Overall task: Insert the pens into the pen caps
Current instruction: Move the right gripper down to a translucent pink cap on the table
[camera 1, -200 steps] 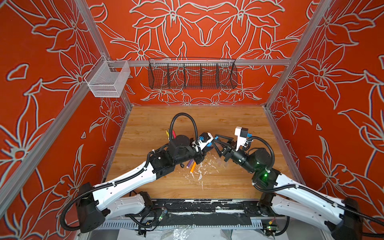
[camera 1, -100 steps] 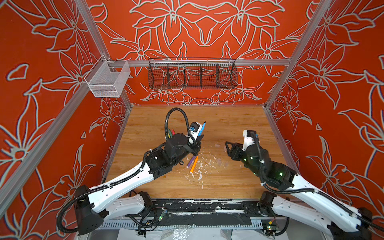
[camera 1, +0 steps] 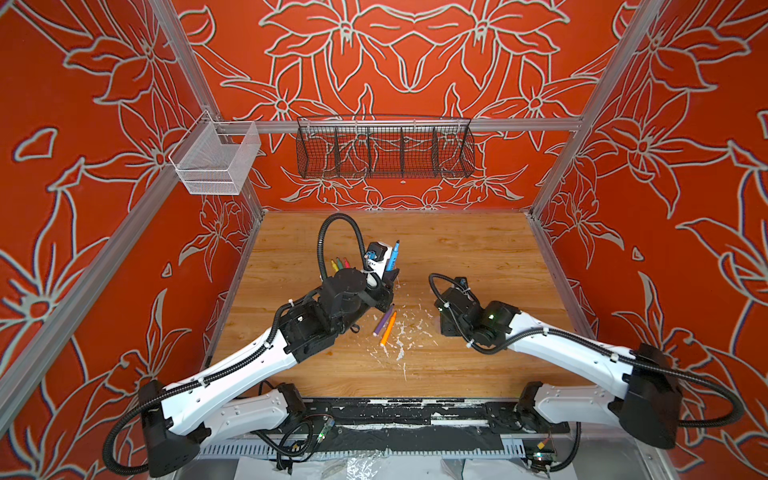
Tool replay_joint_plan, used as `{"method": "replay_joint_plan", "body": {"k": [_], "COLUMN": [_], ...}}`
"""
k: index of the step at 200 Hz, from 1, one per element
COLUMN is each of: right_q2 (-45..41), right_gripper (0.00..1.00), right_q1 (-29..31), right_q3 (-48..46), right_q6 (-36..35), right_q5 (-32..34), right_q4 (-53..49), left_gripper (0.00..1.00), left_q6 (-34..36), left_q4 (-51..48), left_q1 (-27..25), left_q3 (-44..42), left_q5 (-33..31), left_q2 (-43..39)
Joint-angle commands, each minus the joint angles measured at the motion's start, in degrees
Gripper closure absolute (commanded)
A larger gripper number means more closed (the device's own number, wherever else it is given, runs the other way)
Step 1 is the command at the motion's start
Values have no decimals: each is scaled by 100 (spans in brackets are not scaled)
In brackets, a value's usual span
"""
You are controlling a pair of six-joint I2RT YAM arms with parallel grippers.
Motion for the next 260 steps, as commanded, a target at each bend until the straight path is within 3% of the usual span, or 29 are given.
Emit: {"method": "replay_joint_plan", "body": {"k": [1,77,137,176,201,260], "right_q2": [326,1906,1906,1827,1615,1521], "right_gripper": [35,39,40,45,54,54], "right_q1": [-49,-284,-294,-343,-354,-619], "right_q3": [59,586,152,-69,-213,-549], "right_q6": [194,337,612,730,813,849], "right_q5": [294,163,227,206,201,-88], "right_q4": [-85,-247,-68,24,126,549], "left_gripper": [100,100,100,100,100,100], "left_q6": [-103,-168,-131,-153,-159,-149], "left_q4": [-146,-237,-217,-226,-234,-217], "left_q1": [-5,-4,-6,-4,-6,-7], "left_q3": [137,-55,-117,-127,-136,-137], "left_q5": [-4,12,51,74,69,74], "left_q2": [-76,-702,-840,-875,-893,-884]}}
